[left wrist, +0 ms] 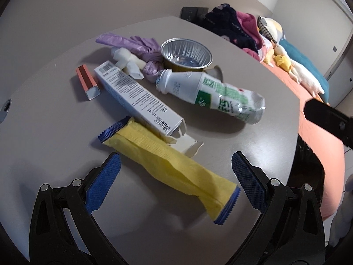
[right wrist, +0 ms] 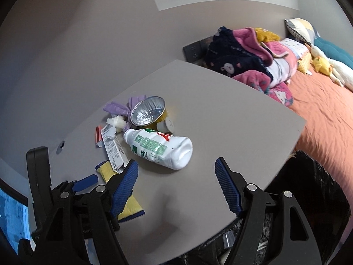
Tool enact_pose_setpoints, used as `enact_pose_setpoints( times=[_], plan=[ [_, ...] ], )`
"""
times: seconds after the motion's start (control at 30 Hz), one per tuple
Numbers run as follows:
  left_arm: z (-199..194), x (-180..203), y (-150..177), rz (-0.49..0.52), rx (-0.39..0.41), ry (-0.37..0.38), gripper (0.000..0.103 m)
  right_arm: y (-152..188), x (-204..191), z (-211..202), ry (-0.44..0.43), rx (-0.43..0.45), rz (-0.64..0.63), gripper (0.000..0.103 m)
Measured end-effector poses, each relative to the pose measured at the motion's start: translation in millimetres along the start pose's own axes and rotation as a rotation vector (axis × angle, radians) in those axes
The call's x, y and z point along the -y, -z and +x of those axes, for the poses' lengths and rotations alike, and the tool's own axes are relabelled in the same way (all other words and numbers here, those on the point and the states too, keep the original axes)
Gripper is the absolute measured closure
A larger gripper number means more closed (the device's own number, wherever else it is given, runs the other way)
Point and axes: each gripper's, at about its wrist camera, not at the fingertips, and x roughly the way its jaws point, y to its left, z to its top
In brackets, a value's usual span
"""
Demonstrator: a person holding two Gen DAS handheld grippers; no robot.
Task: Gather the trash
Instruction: 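Move both tools back to the table toward the yellow packet and bottle, then grasp the yellow packet with the left tool while the right tool grasps the white-green bottle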
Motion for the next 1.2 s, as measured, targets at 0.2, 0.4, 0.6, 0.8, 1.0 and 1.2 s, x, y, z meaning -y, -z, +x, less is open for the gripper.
enact_pose_setpoints(
  times=[0.2, 0.4, 0.6, 0.8, 1.0, 1.2],
  plan=[
    [6, -15, 2, -0.030, -0.036, -0.003, 0.011, -5, -11, 20, -0.013, -0.032, -0.051, 0.030],
    [2, -34, 4, -0.069, -0.041, 0.002, 0.021, -10, -22, 36, -0.019, -0.056, -0.110, 0.030],
    [-3, -45, 5, -0.067, -0.039, 0.005, 0.042, -17, -32, 54, -0.029, -0.087, -0.179, 0.030],
    [-6, -57, 5, -0.084, -0.042, 0.002, 0.063, -22, -48, 73, -0.045, -0.126, -0.270, 0.030],
    [-11, -75, 3, -0.120, -0.033, 0.007, 0.069, -21, -59, 93, 0.002, -0.162, -0.373, 0.030],
    [-16, -92, 0, -0.159, -0.020, 0.021, 0.069, -18, -67, 106, 0.036, -0.178, -0.460, 0.030]
  ],
)
